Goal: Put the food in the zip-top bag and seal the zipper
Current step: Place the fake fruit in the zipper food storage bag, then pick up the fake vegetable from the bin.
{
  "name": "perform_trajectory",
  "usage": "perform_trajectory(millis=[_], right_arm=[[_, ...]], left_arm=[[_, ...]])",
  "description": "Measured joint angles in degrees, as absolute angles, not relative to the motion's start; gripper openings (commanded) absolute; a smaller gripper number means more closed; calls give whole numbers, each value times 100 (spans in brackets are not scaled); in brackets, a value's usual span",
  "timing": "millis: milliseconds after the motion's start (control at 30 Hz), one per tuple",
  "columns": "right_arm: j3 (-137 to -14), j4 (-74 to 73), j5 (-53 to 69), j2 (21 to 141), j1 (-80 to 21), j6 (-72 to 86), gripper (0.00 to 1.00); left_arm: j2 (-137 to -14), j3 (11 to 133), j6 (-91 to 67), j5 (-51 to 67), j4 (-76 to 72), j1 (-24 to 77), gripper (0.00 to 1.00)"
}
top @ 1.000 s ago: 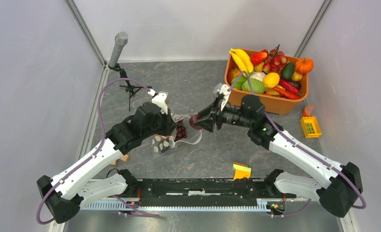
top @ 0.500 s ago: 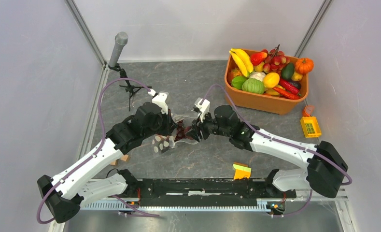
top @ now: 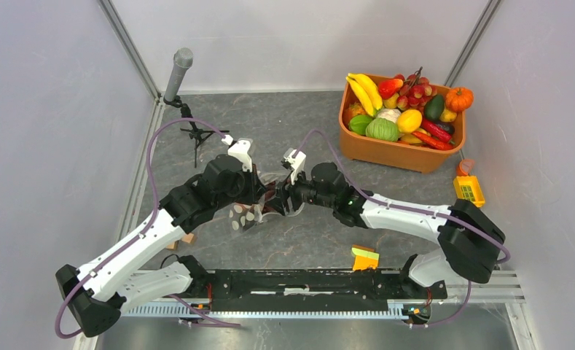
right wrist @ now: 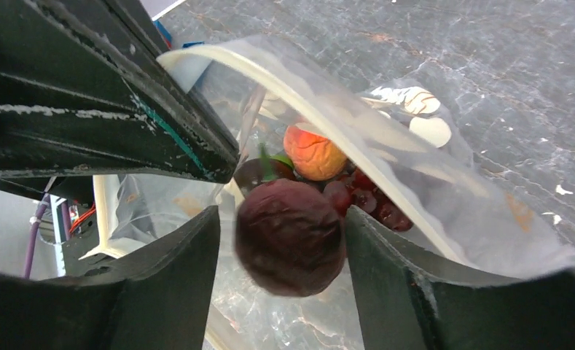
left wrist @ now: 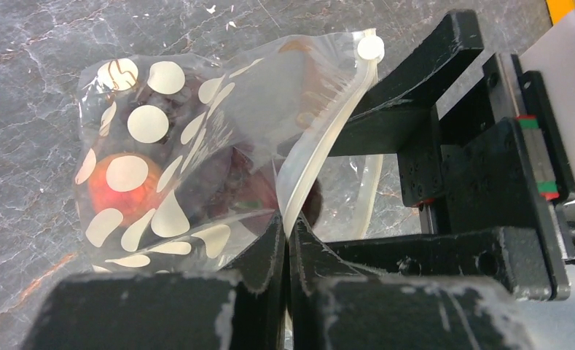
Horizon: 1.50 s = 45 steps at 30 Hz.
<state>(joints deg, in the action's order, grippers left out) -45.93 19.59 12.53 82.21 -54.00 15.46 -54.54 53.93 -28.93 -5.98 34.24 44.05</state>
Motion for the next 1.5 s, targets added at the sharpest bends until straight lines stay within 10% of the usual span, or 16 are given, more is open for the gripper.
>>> perform_trajectory(millis=[500, 800, 1500], right_arm=[[-4484, 1518, 1372, 7024, -5419, 1087, 86], [-4683, 626, -1070, 5986, -5081, 189, 90], [-6694, -263, -2099, 7216, 150, 851, 98]], left_arm=[[-5227, 5393, -3013, -1017, 3518, 4405, 8], [-5229, 5334, -3013, -989, 3500, 4405, 8], [-5229, 5242, -3013, -838, 3406, 4405, 8]])
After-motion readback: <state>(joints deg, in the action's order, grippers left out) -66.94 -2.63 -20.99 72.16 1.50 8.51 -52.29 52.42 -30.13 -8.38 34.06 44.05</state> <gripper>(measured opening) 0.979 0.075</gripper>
